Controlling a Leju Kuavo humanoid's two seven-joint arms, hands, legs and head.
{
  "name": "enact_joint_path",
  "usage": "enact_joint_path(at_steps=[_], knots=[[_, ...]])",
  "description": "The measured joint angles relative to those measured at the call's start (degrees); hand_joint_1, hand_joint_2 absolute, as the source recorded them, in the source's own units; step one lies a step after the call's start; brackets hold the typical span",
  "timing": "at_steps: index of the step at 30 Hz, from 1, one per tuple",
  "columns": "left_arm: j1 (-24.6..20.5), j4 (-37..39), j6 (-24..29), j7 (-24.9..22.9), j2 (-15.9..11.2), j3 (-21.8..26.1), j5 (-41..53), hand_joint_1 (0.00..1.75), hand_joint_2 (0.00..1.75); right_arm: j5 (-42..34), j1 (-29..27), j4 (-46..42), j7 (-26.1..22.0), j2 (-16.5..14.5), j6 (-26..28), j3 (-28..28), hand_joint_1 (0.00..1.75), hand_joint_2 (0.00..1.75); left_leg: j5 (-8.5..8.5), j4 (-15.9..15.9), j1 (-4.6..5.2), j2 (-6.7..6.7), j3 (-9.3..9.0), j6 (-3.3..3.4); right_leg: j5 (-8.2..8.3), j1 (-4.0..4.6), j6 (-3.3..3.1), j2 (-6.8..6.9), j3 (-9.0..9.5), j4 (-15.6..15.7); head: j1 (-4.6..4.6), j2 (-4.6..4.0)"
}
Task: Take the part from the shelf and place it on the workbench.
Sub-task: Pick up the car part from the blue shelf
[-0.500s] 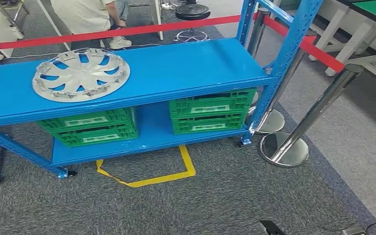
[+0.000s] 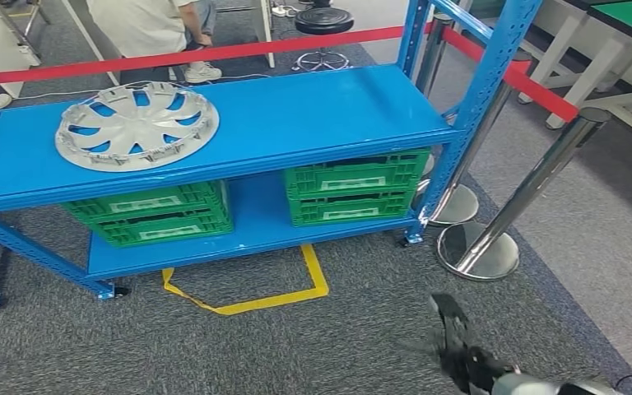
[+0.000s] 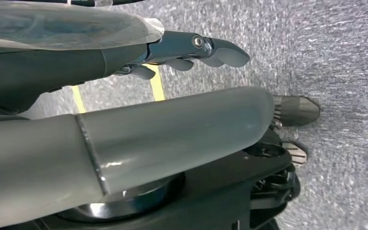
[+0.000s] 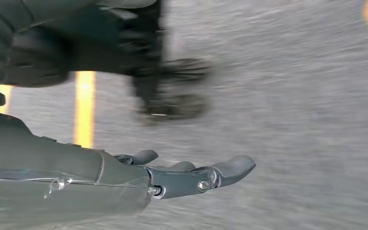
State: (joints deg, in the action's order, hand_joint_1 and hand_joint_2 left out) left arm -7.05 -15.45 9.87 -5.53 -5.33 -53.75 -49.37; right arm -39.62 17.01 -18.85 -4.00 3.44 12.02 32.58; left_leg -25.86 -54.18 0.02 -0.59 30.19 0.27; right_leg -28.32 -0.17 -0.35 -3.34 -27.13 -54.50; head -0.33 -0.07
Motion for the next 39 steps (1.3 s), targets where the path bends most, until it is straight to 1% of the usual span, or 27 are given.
enact_joint_path(at_steps=[4, 9, 12, 16, 22, 26, 30, 34, 38, 39], knots=[[-0.61, 0.47, 0.39, 0.02, -0.16, -3.23, -1.28, 0.0, 0.0, 1.68, 2.57, -4.24, -2.67, 0.85, 2.28, 0.27, 0.0, 1.75, 0.02, -0.01, 0.0, 0.0, 0.0, 0.01, 0.01, 0.0, -0.01, 0.01, 0.0, 0.0, -0.02, 0.0], [-1.21, 0.91, 0.56, 0.02, -0.38, -6.29, -2.55, 0.0, 0.0, 5.86, 3.78, -11.2, -3.4, 1.52, 4.91, 0.23, 0.0, 1.75, 0.02, 0.0, 0.0, 0.0, 0.0, 0.01, 0.01, 0.0, -0.01, 0.01, -0.02, -0.01, 0.01, 0.0], [-1.31, 1.0, 0.62, 0.02, -0.47, -7.05, -3.1, 0.0, 0.0, 7.89, 4.05, -14.13, -3.56, 1.59, 5.55, 0.14, 0.0, 1.75, 0.03, 0.0, -0.01, -0.03, 0.01, 0.0, 0.01, 0.01, -0.01, 0.05, -0.02, -0.01, 0.01, 0.0], [-1.53, 1.21, 0.92, 0.05, -0.61, -8.31, -4.03, 0.0, 0.0, 11.55, 4.49, -19.98, -4.18, 1.59, 6.12, -0.45, 0.0, 0.0, 0.05, 0.01, -0.01, -0.03, 0.02, 0.0, 0.03, 0.02, -0.04, 0.02, -0.02, -0.02, 0.02, 0.0], [-1.71, 1.33, 1.25, 0.22, -0.81, -9.47, -5.56, 0.0, 0.0, 18.55, 5.31, -28.43, -5.56, 1.56, 5.73, -0.76, 0.0, 0.0, 0.07, 0.01, -0.01, -0.04, 0.02, -0.02, 0.04, 0.02, -0.04, 0.06, 0.0, -0.03, 0.03, 0.0], [-1.77, 1.51, 1.3, 0.62, -0.97, -10.33, -6.69, 0.0, 1.75, 23.08, 5.5, -34.66, -6.91, 1.37, 4.43, -0.73, 0.0, 0.0, 0.08, 0.01, -0.01, -0.05, 0.03, -0.03, 0.04, 0.03, -0.04, 0.07, -0.02, -0.03, 0.03, 0.0], [-1.88, 1.75, 1.25, 1.02, -1.08, -11.02, -7.76, 0.0, 1.75, 27.46, 5.65, -40.78, -9.0, 1.17, 2.84, -0.72, 0.0, 0.0, 0.08, 0.01, -0.01, -0.06, 0.03, -0.03, 0.03, 0.03, -0.05, 0.09, -0.04, -0.03, 0.04, 0.0], [-1.96, 1.85, 1.23, 1.03, -1.1, -11.32, -8.0, 0.0, 1.75, 29.53, 5.26, -44.31, -9.79, 1.1, 2.33, -0.71, 0.0, 0.0, 0.08, 0.01, -0.01, -0.07, 0.04, -0.03, 0.03, 0.03, -0.05, 0.09, -0.04, -0.03, 0.03, 0.0], [-2.1, 2.07, 1.1, 1.24, -1.12, -11.5, -8.1, 0.0, 0.0, 31.56, 4.81, -47.84, -11.12, 1.09, 1.11, -0.73, 0.0, 0.0, 0.08, 0.01, -0.01, -0.05, 0.04, -0.03, 0.04, 0.03, -0.05, 0.06, -0.06, -0.02, 0.0, 0.0], [-2.13, 2.09, 1.03, 1.34, -1.12, -11.51, -8.2, 0.0, 0.0, 31.89, 4.65, -48.54, -11.48, 1.09, 0.67, -0.74, 0.0, 0.0, 0.08, 0.01, -0.01, -0.05, 0.04, -0.03, 0.04, 0.02, -0.05, 0.07, -0.06, -0.02, -0.01, 0.0]])
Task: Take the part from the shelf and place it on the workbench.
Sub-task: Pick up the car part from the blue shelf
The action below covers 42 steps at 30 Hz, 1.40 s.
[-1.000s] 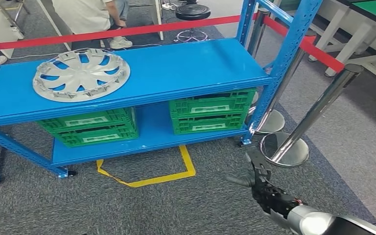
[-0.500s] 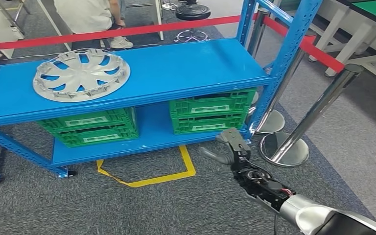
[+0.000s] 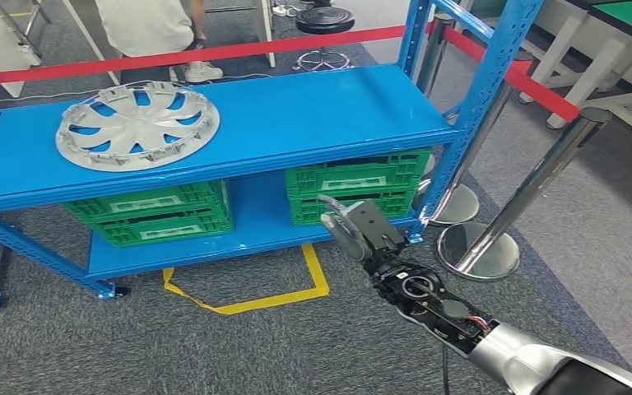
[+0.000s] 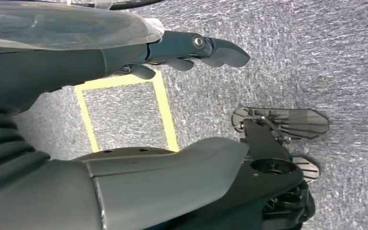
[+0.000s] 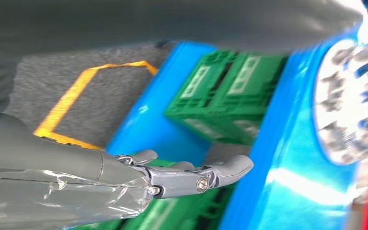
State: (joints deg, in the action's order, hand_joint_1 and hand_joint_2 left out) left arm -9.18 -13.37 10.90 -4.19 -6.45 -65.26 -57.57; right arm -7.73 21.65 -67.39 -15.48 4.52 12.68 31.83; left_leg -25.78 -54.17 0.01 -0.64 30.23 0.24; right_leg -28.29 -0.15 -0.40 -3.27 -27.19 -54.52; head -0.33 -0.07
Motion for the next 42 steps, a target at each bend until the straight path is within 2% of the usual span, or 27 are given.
enact_joint_path(at_steps=[10, 15, 36, 40, 42], knots=[[-0.05, 0.07, -1.06, 0.73, -0.02, -0.01, -1.4, 0.0, 0.0, 1.62, -1.52, -4.29, -1.43, -0.01, -2.16, 0.01, 0.0, 0.0, 0.0, 0.0, 0.0, 0.0, 0.01, 0.0, 0.0, 0.0, 0.0, 0.0, 0.01, 0.0, 0.03, 0.0], [-0.06, 0.08, -1.6, 0.84, -0.06, -0.01, -2.04, 0.0, 0.0, -0.05, -2.0, -5.49, -2.14, -0.02, -4.66, 0.01, 0.0, 0.0, 0.0, 0.0, 0.0, 0.0, 0.01, 0.0, 0.0, 0.0, 0.0, 0.0, 0.01, 0.0, 0.03, 0.0], [-0.06, 0.11, -2.13, 0.81, -0.19, -0.01, -2.25, 0.0, 0.0, 1.21, -2.26, -6.48, -1.99, -0.02, -4.7, 0.05, 0.0, 0.0, -0.01, -0.02, 0.01, -0.01, 0.01, 0.01, 0.01, -0.01, 0.01, 0.0, 0.01, 0.01, 0.02, 0.0], [-0.17, 0.18, -2.85, 0.84, -0.46, -0.01, -1.98, 0.0, 0.0, 2.21, -2.23, -6.48, -1.56, -0.23, -4.74, 0.24, 0.0, 0.0, -0.07, -0.2, 0.34, -0.11, 0.2, 0.28, 0.33, -0.21, 0.36, -0.03, -0.07, -0.03, 0.17, 0.0], [-0.27, 0.26, -3.31, 0.92, -0.55, -0.01, -1.69, 0.0, 0.0, 2.62, -2.25, -6.49, -1.21, -0.28, -4.73, 0.38, 0.0, 0.0, -0.12, 0.54, 0.13, -0.01, -0.22, 0.81, 0.79, -0.16, 0.73, 0.05, -0.25, -0.79, 0.16, 0.0]])
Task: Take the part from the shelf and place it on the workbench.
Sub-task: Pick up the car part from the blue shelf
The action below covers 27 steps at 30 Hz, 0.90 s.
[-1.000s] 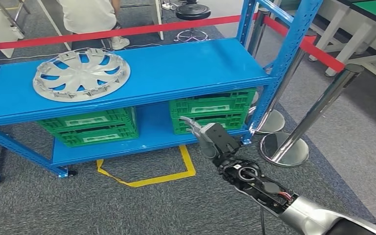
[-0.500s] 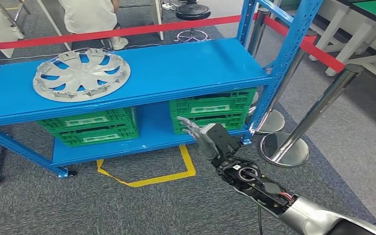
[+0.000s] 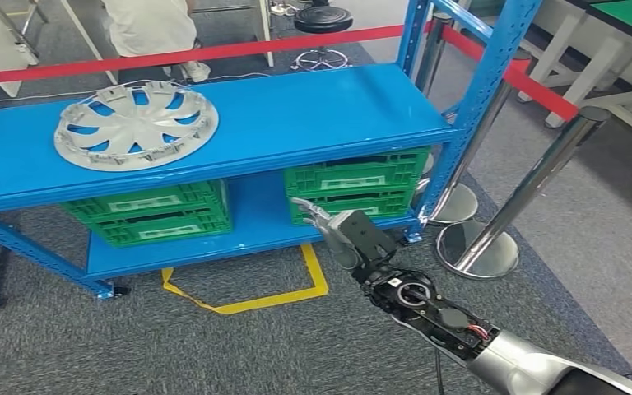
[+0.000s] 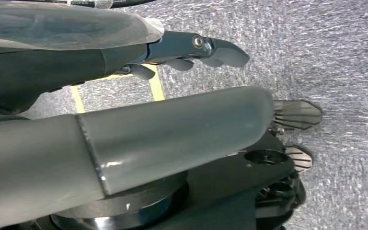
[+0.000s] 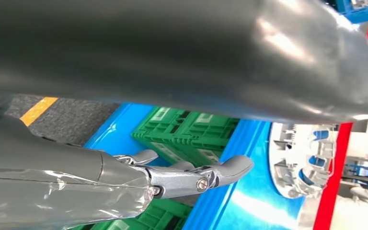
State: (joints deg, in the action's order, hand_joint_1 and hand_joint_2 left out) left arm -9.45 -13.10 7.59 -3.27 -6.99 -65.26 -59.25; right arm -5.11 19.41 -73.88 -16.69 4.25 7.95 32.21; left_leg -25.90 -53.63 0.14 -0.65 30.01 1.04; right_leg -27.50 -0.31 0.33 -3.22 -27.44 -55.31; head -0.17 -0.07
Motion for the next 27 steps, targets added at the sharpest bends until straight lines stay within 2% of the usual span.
enact_joint_path(at_steps=[1, 3, 5, 6, 7, 8, 10, 11, 12, 13, 15, 16, 17, 18, 19, 20, 21, 22, 23, 24, 25, 27], knots=[[-0.05, 0.02, -0.19, 0.04, -0.02, 0.0, 0.15, 0.0, 0.0, 0.18, 0.02, -0.05, 0.14, -0.01, 0.01, 0.04, 0.0, 0.0, 0.0, 0.57, -0.17, 0.13, -0.48, 0.3, 0.05, 0.06, 0.23, 0.5, -0.3, -0.9, -0.12, 0.0], [-0.14, 0.07, -0.48, 0.09, -0.04, 0.0, 0.4, 0.0, 0.0, 0.39, 0.18, -0.27, 0.35, -0.01, 0.03, 0.06, 0.0, 0.0, -0.07, 1.26, -0.45, 0.47, -1.36, 0.66, -1.69, 0.01, 0.58, 1.76, -2.36, -4.85, -0.49, 0.0], [-0.19, 0.15, -0.68, 0.04, -0.13, 0.0, 0.52, 0.0, 0.0, 0.54, 0.15, -0.46, 0.53, -0.01, 0.07, 0.05, 0.0, 0.0, -0.23, 1.37, -0.56, 0.81, -1.63, 0.68, -4.6, -0.41, 1.03, 2.44, -6.28, -11.81, -0.86, 0.0], [-0.19, 0.2, -0.73, -0.01, -0.15, 0.0, 0.56, 0.0, 0.0, 0.6, -0.04, -0.48, 0.62, -0.01, 0.08, 0.07, 0.0, 0.0, -0.36, 1.36, -0.66, 0.94, -1.71, 0.53, -5.47, -0.71, 1.31, 2.47, -8.19, -14.69, -0.93, 0.0], [-0.18, 0.23, -0.78, -0.04, -0.15, 0.0, 0.59, 0.0, 0.0, 0.63, -0.28, -0.48, 0.68, -0.01, 0.09, 0.08, 0.0, 0.0, -0.57, 1.34, -0.84, 1.02, -1.86, 0.28, -5.44, -1.05, 1.63, 2.52, -9.47, -16.13, -0.93, 0.0], [-0.17, 0.27, -0.81, -0.07, -0.15, 0.0, 0.61, 0.0, 0.0, 0.66, -0.49, -0.48, 0.73, -0.01, 0.09, 0.09, 0.0, 0.0, -0.85, 1.31, -1.1, 1.03, -2.12, -0.06, -4.38, -1.41, 2.01, 2.58, -9.84, -15.63, -0.93, 0.0], [-0.11, 0.29, -0.89, -0.08, -0.14, 0.0, 0.63, 0.0, 0.0, 0.75, -0.73, -0.48, 0.78, 0.0, 0.09, 0.09, 0.0, 0.0, -1.72, 1.21, -1.86, 1.04, -3.14, -1.08, 0.17, -2.21, 3.08, 2.83, -7.82, -9.17, -1.19, 0.0], [-0.14, 0.32, -0.91, -0.08, -0.2, 0.0, 0.64, 0.0, 0.0, 0.83, -0.78, -0.46, 0.8, 0.0, 0.11, 0.08, 0.0, 0.0, -2.19, 1.11, -2.15, 1.08, -3.64, -1.69, 1.54, -2.31, 3.48, 2.97, -6.76, -5.87, -1.4, -0.01], [-0.16, 0.35, -0.93, -0.07, -0.27, 0.0, 0.64, 0.0, 0.0, 0.91, -0.78, -0.45, 0.82, 0.0, 0.14, 0.07, 0.0, 0.0, -2.68, 0.88, -2.3, 1.1, -3.9, -2.35, 1.89, -2.29, 3.37, 3.14, -5.59, -3.28, -1.73, -0.01], [-0.2, 0.39, -0.93, -0.07, -0.32, 0.0, 0.64, 0.0, 0.0, 0.99, -0.89, -0.46, 0.84, 0.0, 0.16, 0.05, 0.0, 0.0, -3.09, 0.61, -2.37, 1.17, -4.01, -2.92, 1.32, -2.09, 2.85, 3.14, -5.16, -2.44, -1.81, -0.01], [-0.3, 0.44, -0.97, -0.03, -0.3, 0.0, 0.61, 0.0, 0.0, 1.12, -1.06, -0.49, 0.87, -0.01, 0.24, 0.03, 0.0, 0.0, -3.75, 0.11, -2.37, 1.28, -4.17, -3.85, 0.11, -1.71, 1.04, 2.97, -4.66, -2.42, -1.46, 0.0], [-0.41, 0.45, -1.01, 0.0, -0.22, 0.0, 0.58, 0.0, 0.0, 1.17, -1.15, -0.57, 0.87, -0.05, 0.26, 0.02, 0.0, 0.0, -3.69, -0.53, -2.52, 1.32, -4.1, -4.17, 0.01, -1.63, 0.46, 2.62, -4.46, -2.59, -1.06, 0.0], [-0.55, 0.45, -1.05, 0.06, -0.12, 0.0, 0.53, 0.0, 0.0, 1.24, -1.07, -0.7, 0.84, -0.11, 0.27, -0.03, 0.0, 0.0, -3.16, -2.33, -2.62, 1.29, -3.16, -4.37, -0.4, -1.54, -0.03, 2.41, -3.96, -2.58, -0.69, 0.0], [-0.68, 0.45, -1.09, 0.13, -0.05, 0.0, 0.5, 0.0, 0.0, 1.32, -0.96, -0.84, 0.79, -0.19, 0.19, -0.12, 0.0, 0.0, -2.55, -5.45, -2.71, 1.25, -1.08, -4.45, -0.73, -1.47, -0.38, 2.17, -3.26, -2.34, -0.38, 0.0], [-0.75, 0.45, -1.11, 0.19, 0.01, 0.0, 0.48, 0.0, 0.0, 1.4, -0.95, -0.97, 0.76, -0.28, 0.1, -0.21, 0.0, 0.0, -2.24, -9.59, -2.66, 1.2, 2.0, -4.46, -1.17, -1.34, -0.69, 2.03, -2.42, -2.01, -0.02, 0.0], [-0.71, 0.45, -1.12, 0.25, 0.04, 0.0, 0.46, 0.0, 0.0, 1.48, -0.99, -1.03, 0.74, -0.32, 0.01, -0.3, 0.0, 0.0, -2.61, -13.77, -2.47, 1.16, 5.51, -4.36, -1.67, -1.18, -0.97, 1.99, -1.57, -1.66, 0.32, 0.0], [-0.59, 0.45, -1.14, 0.28, 0.05, -0.01, 0.46, 0.0, 0.0, 1.53, -1.14, -1.04, 0.75, -0.35, -0.08, -0.35, 0.0, 0.0, -3.83, -16.93, -2.19, 1.15, 8.82, -4.21, -2.24, -0.99, -1.15, 1.88, -0.64, -1.3, 0.55, 0.0], [-0.43, 0.46, -1.15, 0.29, 0.07, -0.01, 0.46, 0.0, 0.0, 1.56, -1.32, -1.04, 0.76, -0.36, -0.09, -0.36, 0.0, 0.0, -5.23, -18.45, -1.83, 1.14, 11.4, -3.93, -2.86, -0.79, -1.32, 1.75, 0.39, -0.98, 0.7, 0.0], [-0.26, 0.48, -1.16, 0.29, 0.06, -0.02, 0.46, 0.0, 0.0, 1.58, -1.46, -1.04, 0.76, -0.36, -0.1, -0.37, 0.0, 0.0, -6.12, -18.18, -1.39, 1.11, 13.1, -3.47, -3.57, -0.59, -1.48, 1.59, 1.56, -0.67, 0.8, 0.0], [-0.14, 0.51, -1.16, 0.29, 0.04, -0.02, 0.46, 0.0, 0.0, 1.6, -1.57, -1.04, 0.76, -0.36, -0.1, -0.38, 0.0, 0.0, -5.98, -16.26, -0.84, 1.07, 13.96, -2.82, -4.32, -0.41, -1.62, 1.43, 2.84, -0.32, 0.92, 0.0], [-0.06, 0.54, -1.17, 0.29, -0.02, -0.02, 0.46, 0.0, 0.0, 1.61, -1.64, -1.04, 0.76, -0.36, -0.1, -0.38, 0.0, 0.0, -4.54, -13.22, -0.22, 0.99, 14.1, -2.02, -5.03, -0.25, -1.71, 1.32, 4.07, 0.05, 1.04, 0.0], [0.13, 0.73, -1.23, 0.28, -0.33, -0.02, 0.46, 0.0, 0.0, 1.61, -1.89, -0.99, 0.76, -0.38, -0.11, -0.41, 0.0, 0.0, 4.11, -5.11, 1.2, 0.14, 13.04, 0.09, -6.53, -0.05, -1.74, 1.01, 6.33, 1.28, 1.22, 0.0]])
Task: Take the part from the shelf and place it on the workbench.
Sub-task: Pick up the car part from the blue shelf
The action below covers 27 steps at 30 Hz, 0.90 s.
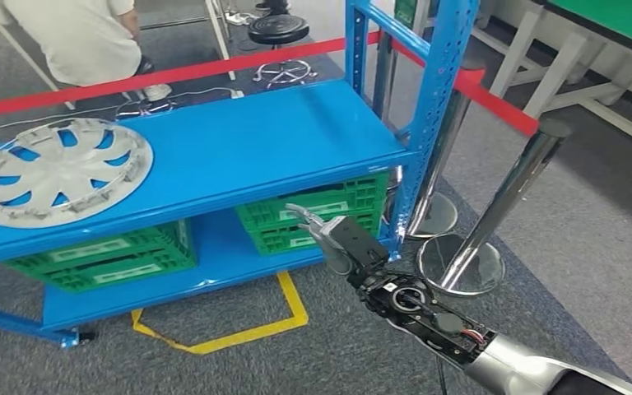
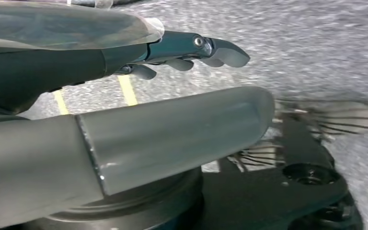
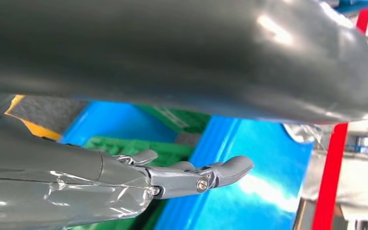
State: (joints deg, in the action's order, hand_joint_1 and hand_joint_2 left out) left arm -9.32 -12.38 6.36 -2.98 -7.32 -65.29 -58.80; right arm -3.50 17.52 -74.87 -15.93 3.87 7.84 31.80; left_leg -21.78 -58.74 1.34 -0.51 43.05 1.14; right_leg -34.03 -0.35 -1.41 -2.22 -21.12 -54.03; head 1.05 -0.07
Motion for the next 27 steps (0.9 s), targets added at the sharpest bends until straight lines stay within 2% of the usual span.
enact_joint_path(at_steps=[1, 2, 3, 4, 5, 6, 7, 8, 9, 10, 11, 12, 13, 14, 16, 17, 18, 20, 21, 22, 23, 25, 26, 27], knots=[[0.14, 0.09, -0.04, -0.04, -0.19, 0.0, 0.0, 0.0, 0.0, -0.01, -0.12, 0.03, 0.02, -0.03, -0.01, 0.0, 0.0, 0.0, 3.46, 2.71, 0.49, -0.5, -0.7, 0.65, -0.7, 0.07, 0.07, -0.19, 1.03, 0.89, -0.02, 0.0], [0.24, 0.17, -0.08, -0.1, -0.32, 0.0, -0.01, 0.0, 0.0, -0.02, -0.21, -0.01, 0.03, -0.08, -0.03, -0.02, 0.0, 0.0, 5.86, 4.61, 0.81, -0.87, -1.47, 0.97, -1.13, 0.1, 0.18, -0.41, 2.33, 1.96, 0.08, 0.0], [0.24, 0.2, -0.1, -0.14, -0.35, 0.0, -0.01, 0.0, 0.0, -0.03, -0.17, -0.1, 0.01, -0.13, -0.04, -0.04, 0.0, 0.0, 5.56, 5.05, 0.8, -1.03, -2.26, 0.91, -0.85, 0.15, 0.38, -0.57, 3.49, 2.48, 0.05, 0.0], [0.15, 0.2, -0.11, -0.19, -0.36, 0.0, -0.03, 0.0, 0.0, -0.04, -0.05, -0.23, -0.01, -0.21, -0.06, -0.08, 0.0, 0.0, 4.58, 5.68, 0.7, -0.83, -3.42, 0.85, -0.19, 0.19, 0.64, -0.47, 4.02, 2.11, 0.09, 0.0], [0.06, 0.2, -0.11, -0.19, -0.33, 0.0, -0.07, 0.0, 0.0, -0.04, 0.09, -0.35, -0.08, -0.26, -0.09, -0.13, 0.0, 0.0, 3.9, 6.31, 0.54, -0.68, -4.76, 0.84, 1.02, 0.24, 0.93, -0.14, 3.77, 0.29, 0.07, 0.0], [-0.01, 0.2, -0.11, -0.19, -0.34, 0.0, -0.11, 0.0, 0.0, -0.04, 0.25, -0.39, -0.14, -0.3, -0.15, -0.17, 0.0, 0.0, 3.22, 6.91, 0.39, -0.61, -6.18, 0.96, 2.2, 0.31, 1.19, 0.36, 2.44, -2.84, -0.18, 0.0], [-0.02, 0.2, -0.11, -0.19, -0.34, 0.0, -0.17, 0.0, 0.0, -0.04, 0.31, -0.38, -0.17, -0.33, -0.24, -0.18, 0.0, 0.0, 2.45, 7.37, 0.31, -0.58, -7.79, 1.06, 2.63, 0.38, 1.38, 0.88, 0.08, -7.04, -0.44, 0.0], [0.01, 0.2, -0.11, -0.19, -0.34, 0.0, -0.23, 0.0, 0.0, -0.04, 0.22, -0.33, -0.21, -0.33, -0.36, -0.19, 0.0, 0.0, 1.45, 7.67, 0.28, -0.54, -9.38, 1.13, 2.05, 0.37, 1.45, 1.31, -2.7, -11.16, -0.73, 0.0], [0.06, 0.2, -0.1, -0.19, -0.32, 0.0, -0.28, 0.0, 0.0, -0.04, 0.09, -0.27, -0.22, -0.33, -0.48, -0.18, 0.0, 0.0, 0.39, 7.93, 0.28, -0.53, -10.98, 1.23, 0.32, 0.37, 1.51, 1.5, -5.43, -14.37, -0.97, 0.0], [0.12, 0.2, -0.07, -0.19, -0.31, 0.0, -0.32, 0.0, 0.0, -0.04, -0.07, -0.2, -0.25, -0.33, -0.56, -0.18, 0.0, 0.0, -0.78, 8.15, 0.25, -0.52, -12.75, 1.31, -2.44, 0.35, 1.61, 1.55, -8.08, -16.47, -1.2, 0.0], [0.19, 0.2, 0.06, -0.16, -0.26, 0.0, -0.28, 0.0, 0.0, -0.04, -0.18, -0.13, -0.3, -0.33, -0.61, -0.2, 0.0, 0.0, -1.82, 8.27, 0.19, -0.52, -14.49, 1.29, -5.51, 0.33, 1.76, 1.56, -10.14, -16.81, -1.38, 0.0], [0.23, 0.2, 0.25, -0.12, -0.2, 0.0, -0.21, 0.0, 0.0, -0.05, -0.21, -0.07, -0.37, -0.33, -0.63, -0.22, 0.0, 0.0, -2.83, 8.31, 0.08, -0.52, -16.1, 1.25, -7.82, 0.29, 1.9, 1.58, -11.72, -15.87, -1.5, 0.0], [0.23, 0.2, 0.54, -0.03, -0.12, 0.0, -0.1, 0.0, 0.0, -0.09, -0.21, 0.01, -0.41, -0.33, -0.63, -0.27, 0.0, 0.0, -3.85, 8.31, -0.04, -0.54, -17.76, 1.17, -8.81, 0.24, 2.05, 1.61, -12.96, -13.82, -1.67, 0.0], [0.2, 0.2, 0.83, 0.09, -0.02, 0.0, 0.01, 0.0, 0.0, -0.14, -0.22, 0.06, -0.45, -0.33, -0.63, -0.34, 0.0, 0.0, -4.82, 8.3, -0.15, -0.56, -19.23, 1.03, -6.9, 0.18, 2.16, 1.68, -13.75, -10.8, -1.87, 0.0], [0.02, 0.2, 1.24, 0.28, 0.07, -0.01, 0.09, 0.0, 0.0, -0.25, -0.27, 0.13, -0.5, -0.33, -0.63, -0.54, 0.0, 0.0, -6.99, 8.13, -0.18, -0.72, -21.63, 0.7, 3.11, 0.12, 2.05, 2.02, -14.19, -4.71, -2.31, 0.0], [-0.14, 0.2, 1.36, 0.34, 0.08, -0.01, 0.1, 0.0, 0.0, -0.26, -0.23, 0.05, -0.51, -0.37, -0.64, -0.61, 0.0, 0.0, -8.1, 8.06, -0.16, -0.72, -22.44, 0.54, 7.83, 0.18, 1.84, 2.17, -13.72, -2.89, -2.4, 0.0], [-0.36, 0.2, 1.45, 0.39, 0.1, -0.02, 0.11, 0.0, 0.0, -0.27, -0.06, -0.18, -0.53, -0.41, -0.63, -0.66, 0.0, 0.0, -8.71, 7.5, -0.13, -0.71, -22.91, 0.28, 10.74, 0.22, 1.49, 2.2, -13.25, -2.11, -2.29, 0.0], [-1.01, 0.2, 1.57, 0.46, 0.17, -0.02, 0.16, 0.0, 0.0, -0.28, 0.97, -0.85, -0.59, -0.66, -0.64, -0.73, 0.0, 0.0, -8.77, 5.38, -0.17, -0.53, -22.51, -0.23, 11.73, 0.23, 0.66, 2.01, -12.34, -2.1, -2.0, 0.0], [-1.36, 0.2, 1.58, 0.5, 0.23, -0.02, 0.2, 0.0, 0.0, -0.28, 1.63, -1.18, -0.62, -0.79, -0.63, -0.79, 0.0, 0.0, -8.44, 3.61, -0.2, -0.41, -21.68, -0.47, 11.97, 0.13, 0.25, 1.92, -12.32, -2.04, -1.82, 0.0], [-1.72, 0.2, 1.57, 0.55, 0.32, -0.02, 0.3, 0.0, 0.0, -0.27, 2.15, -1.41, -0.68, -0.92, -0.62, -0.85, 0.0, 0.0, -8.93, 1.15, -0.31, -0.3, -20.06, -0.71, 12.02, 0.07, -0.06, 1.88, -12.26, -1.97, -1.59, 0.0], [-1.95, 0.2, 1.55, 0.61, 0.4, -0.02, 0.43, 0.0, 0.0, -0.26, 2.31, -1.57, -0.74, -1.01, -0.6, -0.92, 0.0, 0.0, -10.27, -1.91, -0.5, -0.17, -18.0, -0.99, 11.96, 0.0, -0.3, 1.87, -12.31, -1.84, -1.27, 0.0], [-2.0, 0.2, 1.52, 0.7, 0.56, -0.03, 0.67, 0.0, 0.0, -0.22, 1.7, -1.68, -0.84, -1.01, -0.56, -1.0, 0.0, 0.0, -14.33, -8.39, -0.96, -0.04, -13.15, -1.68, 11.67, -0.04, -0.52, 1.83, -12.5, -1.73, -0.8, 0.0], [-1.8, 0.2, 1.52, 0.69, 0.59, -0.03, 0.68, 0.0, 0.0, -0.21, 1.19, -1.66, -0.86, -1.01, -0.56, -1.01, 0.0, 0.0, -15.66, -10.35, -1.23, -0.02, -11.25, -1.97, 11.5, -0.05, -0.53, 1.8, -12.58, -1.72, -0.72, 0.0], [-1.53, 0.2, 1.55, 0.67, 0.61, -0.04, 0.63, 0.0, 0.0, -0.19, 0.75, -1.65, -0.87, -1.01, -0.56, -1.01, 0.0, 0.0, -15.67, -10.66, -1.5, -0.01, -10.08, -2.21, 11.35, -0.07, -0.46, 1.73, -12.61, -1.73, -0.67, 0.0]])
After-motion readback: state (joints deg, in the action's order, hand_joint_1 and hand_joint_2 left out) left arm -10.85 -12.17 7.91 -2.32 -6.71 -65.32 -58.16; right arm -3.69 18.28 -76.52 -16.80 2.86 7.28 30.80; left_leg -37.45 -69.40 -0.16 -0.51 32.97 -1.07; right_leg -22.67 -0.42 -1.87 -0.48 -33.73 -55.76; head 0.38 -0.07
